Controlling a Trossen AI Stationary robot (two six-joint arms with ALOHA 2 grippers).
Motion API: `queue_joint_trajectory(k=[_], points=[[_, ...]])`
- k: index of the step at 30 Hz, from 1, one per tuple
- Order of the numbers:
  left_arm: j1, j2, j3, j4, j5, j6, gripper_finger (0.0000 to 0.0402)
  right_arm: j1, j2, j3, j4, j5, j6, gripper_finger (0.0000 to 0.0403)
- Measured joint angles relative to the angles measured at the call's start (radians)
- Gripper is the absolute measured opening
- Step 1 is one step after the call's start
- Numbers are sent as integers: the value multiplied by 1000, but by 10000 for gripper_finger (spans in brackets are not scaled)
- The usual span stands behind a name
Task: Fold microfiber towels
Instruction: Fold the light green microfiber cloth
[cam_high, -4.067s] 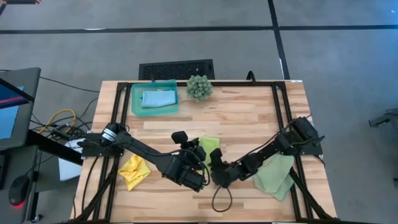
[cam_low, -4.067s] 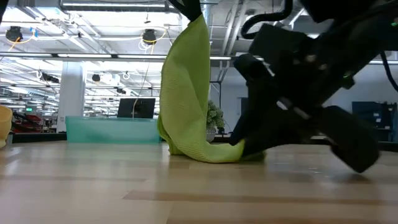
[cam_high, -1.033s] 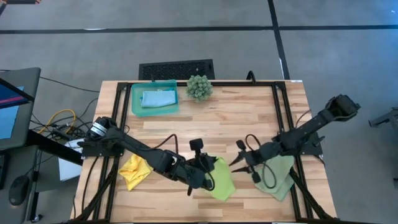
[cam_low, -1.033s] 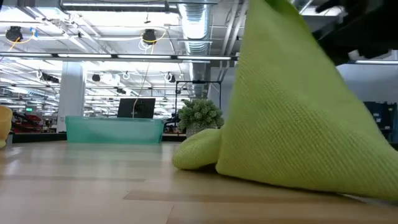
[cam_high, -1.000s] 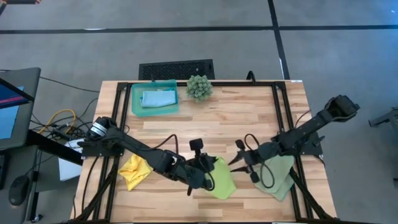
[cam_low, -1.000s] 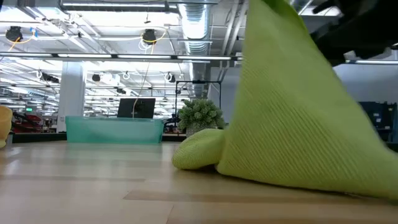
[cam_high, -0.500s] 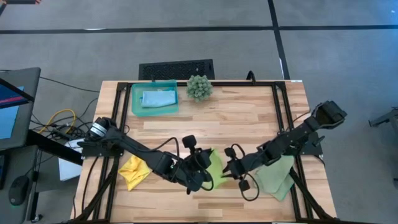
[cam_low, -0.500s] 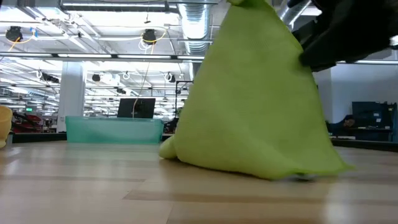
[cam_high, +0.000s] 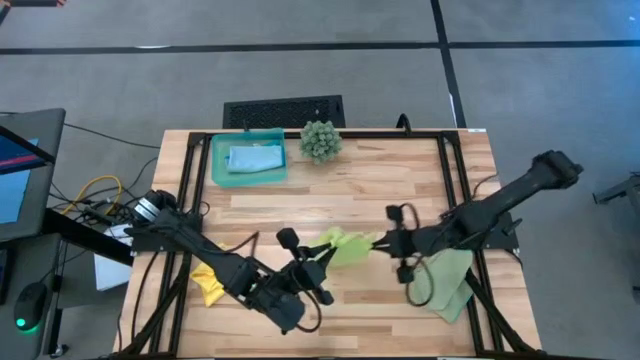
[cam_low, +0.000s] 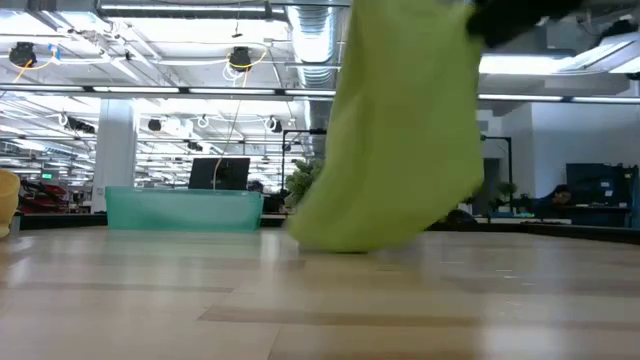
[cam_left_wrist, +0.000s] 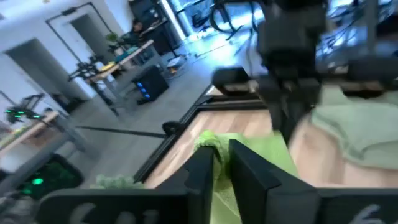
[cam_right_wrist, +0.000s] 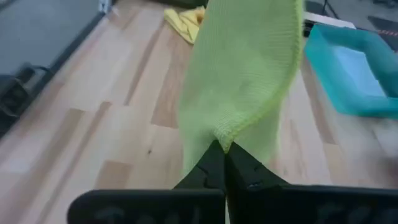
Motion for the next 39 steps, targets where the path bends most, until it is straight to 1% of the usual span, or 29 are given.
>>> queue_joint_trajectory(k=[3,5,8,10,14,15,18,20,22,23,25,28,30,33,35,37,39], points=[[-12,-33,1,-3,42,-2,74,11,-71,108,-187,-39,20,12],[-17,-58,1,-4,92,-6,93,11,-95,178,-279,-82,17,7],[-18,-85,1,-19,173,-76,114,10,-105,252,-386,-146,17,5],[-19,-90,1,-60,214,-133,124,10,-102,282,-424,-159,17,8],[-10,-90,1,-199,231,-241,145,-2,-88,293,-470,-162,17,10],[-4,-87,0,-236,249,-262,151,-10,-76,293,-474,-162,17,8],[20,-80,-37,-259,325,-242,169,-28,-41,291,-504,-162,17,6],[47,-71,-99,-154,363,-181,180,-34,-14,294,-494,-162,12,8],[73,-67,-170,-45,371,-81,188,-37,11,291,-516,-175,2,13],[87,-62,-206,38,382,-25,192,-38,28,292,-513,-188,-8,15],[127,-48,-277,219,440,94,197,-40,55,291,-515,-213,-37,16],[185,-12,-370,447,594,227,201,-35,92,293,-505,-286,-99,14],[226,18,-397,578,710,288,202,-35,120,292,-514,-343,-145,11],[275,67,-403,686,895,365,202,-23,141,292,-522,-413,-199,11],[298,107,-404,748,1007,407,202,-14,156,292,-514,-440,-226,14],[311,143,-404,827,1090,438,202,-4,168,291,-524,-450,-237,16],[317,174,-403,885,1133,451,202,5,168,292,-519,-450,-238,17]])
